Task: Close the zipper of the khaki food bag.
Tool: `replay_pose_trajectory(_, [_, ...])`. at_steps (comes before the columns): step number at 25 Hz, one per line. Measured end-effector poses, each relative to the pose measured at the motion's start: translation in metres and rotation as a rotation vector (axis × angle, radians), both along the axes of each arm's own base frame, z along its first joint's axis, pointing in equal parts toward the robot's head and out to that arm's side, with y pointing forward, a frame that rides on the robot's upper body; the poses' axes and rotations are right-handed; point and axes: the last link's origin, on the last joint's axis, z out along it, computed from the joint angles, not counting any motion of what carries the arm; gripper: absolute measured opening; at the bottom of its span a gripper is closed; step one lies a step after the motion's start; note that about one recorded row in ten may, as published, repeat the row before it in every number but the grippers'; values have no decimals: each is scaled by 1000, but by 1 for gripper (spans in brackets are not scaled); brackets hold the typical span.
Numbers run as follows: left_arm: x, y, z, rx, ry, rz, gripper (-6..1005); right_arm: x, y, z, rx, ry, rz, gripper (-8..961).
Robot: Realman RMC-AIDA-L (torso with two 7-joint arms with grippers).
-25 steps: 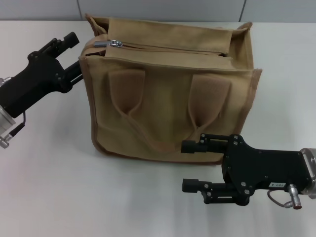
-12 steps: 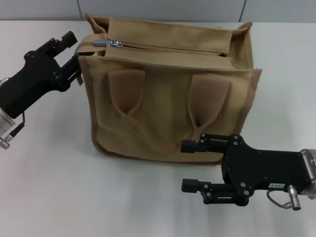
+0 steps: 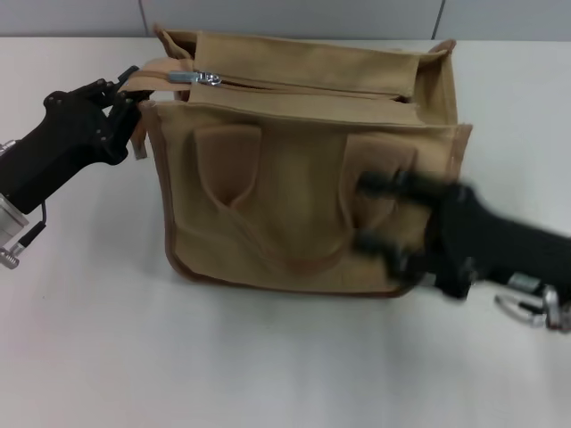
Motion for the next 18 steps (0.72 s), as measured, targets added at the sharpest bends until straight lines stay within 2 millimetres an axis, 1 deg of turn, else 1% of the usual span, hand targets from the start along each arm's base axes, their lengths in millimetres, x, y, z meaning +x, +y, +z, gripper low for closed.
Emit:
replay_pose_trajectory(4, [2, -1, -2, -8, -15, -9, 216, -6, 12, 11, 156, 117, -52, 712])
replay_pose_trajectory(5, [3, -2, -2, -10, -19, -12, 118, -9, 16, 13, 184, 131, -48, 712])
replay_pose_trajectory(6, [4, -2, -3, -12, -24, -16, 19, -17, 26, 18, 239, 153, -35, 712])
replay_pose_trajectory(7, [5, -3, -2, -13, -29, -22, 20, -17, 26, 18, 239, 153, -35, 712])
replay_pose_trajectory(9, [8, -5, -3, -19, -48, -47, 21, -24, 39, 23, 318, 164, -23, 712])
replay_pose_trajectory(11, [12, -8, -4, -26, -68, -63, 22, -33, 53, 27, 429, 152, -3, 712])
replay_pose_trajectory(13, [14, -8, -6, -30, -79, -68, 24, -42, 64, 25, 536, 105, 50, 712])
replay_pose_trajectory(15, [14, -8, -7, -31, -81, -70, 25, -51, 71, 18, 635, 35, 142, 711])
replay_pose_trajectory(18, [14, -8, -7, -34, -83, -69, 27, -58, 74, 4, 768, -70, 270, 711])
